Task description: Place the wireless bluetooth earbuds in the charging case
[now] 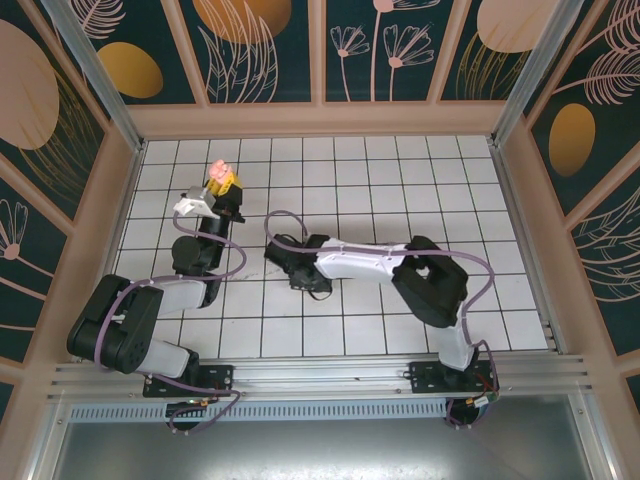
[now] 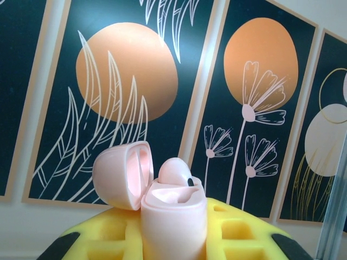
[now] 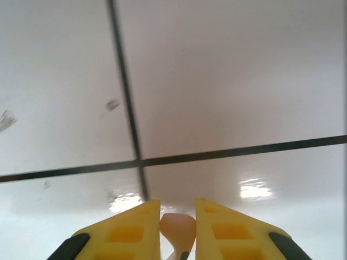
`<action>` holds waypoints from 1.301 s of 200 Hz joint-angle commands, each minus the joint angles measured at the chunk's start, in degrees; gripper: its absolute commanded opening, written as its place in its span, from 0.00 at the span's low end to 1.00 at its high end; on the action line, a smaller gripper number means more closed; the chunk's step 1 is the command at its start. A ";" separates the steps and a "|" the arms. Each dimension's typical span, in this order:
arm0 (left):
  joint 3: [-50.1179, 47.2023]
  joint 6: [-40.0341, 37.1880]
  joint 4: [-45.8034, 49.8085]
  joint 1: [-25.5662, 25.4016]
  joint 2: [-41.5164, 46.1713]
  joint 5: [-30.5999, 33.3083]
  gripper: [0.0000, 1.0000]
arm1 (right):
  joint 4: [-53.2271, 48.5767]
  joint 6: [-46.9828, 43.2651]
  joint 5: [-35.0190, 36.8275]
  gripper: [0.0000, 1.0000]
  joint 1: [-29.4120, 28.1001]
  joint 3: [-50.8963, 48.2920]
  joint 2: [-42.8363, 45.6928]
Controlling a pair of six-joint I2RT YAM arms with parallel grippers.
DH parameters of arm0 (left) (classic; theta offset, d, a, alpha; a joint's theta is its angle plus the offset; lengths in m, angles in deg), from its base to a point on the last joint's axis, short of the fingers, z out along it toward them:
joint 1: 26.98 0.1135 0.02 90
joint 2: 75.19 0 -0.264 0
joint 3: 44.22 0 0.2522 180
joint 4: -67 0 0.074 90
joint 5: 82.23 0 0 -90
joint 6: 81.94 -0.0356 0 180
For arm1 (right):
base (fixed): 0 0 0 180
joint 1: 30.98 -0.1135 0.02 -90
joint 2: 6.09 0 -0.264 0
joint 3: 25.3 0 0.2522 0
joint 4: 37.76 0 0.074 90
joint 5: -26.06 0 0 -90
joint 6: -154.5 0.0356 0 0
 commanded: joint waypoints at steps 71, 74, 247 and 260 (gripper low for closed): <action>2.92 0.51 0.69 0.43 -0.71 -12.20 0.00 | 8.36 -10.34 6.33 0.19 10.16 -9.00 12.90; 2.86 0.37 0.96 0.43 -0.79 -12.64 0.00 | 8.69 -10.70 6.26 0.19 10.55 -9.12 13.21; 5.30 1.41 -4.75 -4.16 -14.91 -39.17 0.00 | 15.12 -31.08 3.83 0.19 17.80 3.65 24.83; 6.68 1.04 -4.91 -5.12 -16.76 -40.08 0.00 | 16.11 -32.33 3.70 0.19 17.16 3.94 25.80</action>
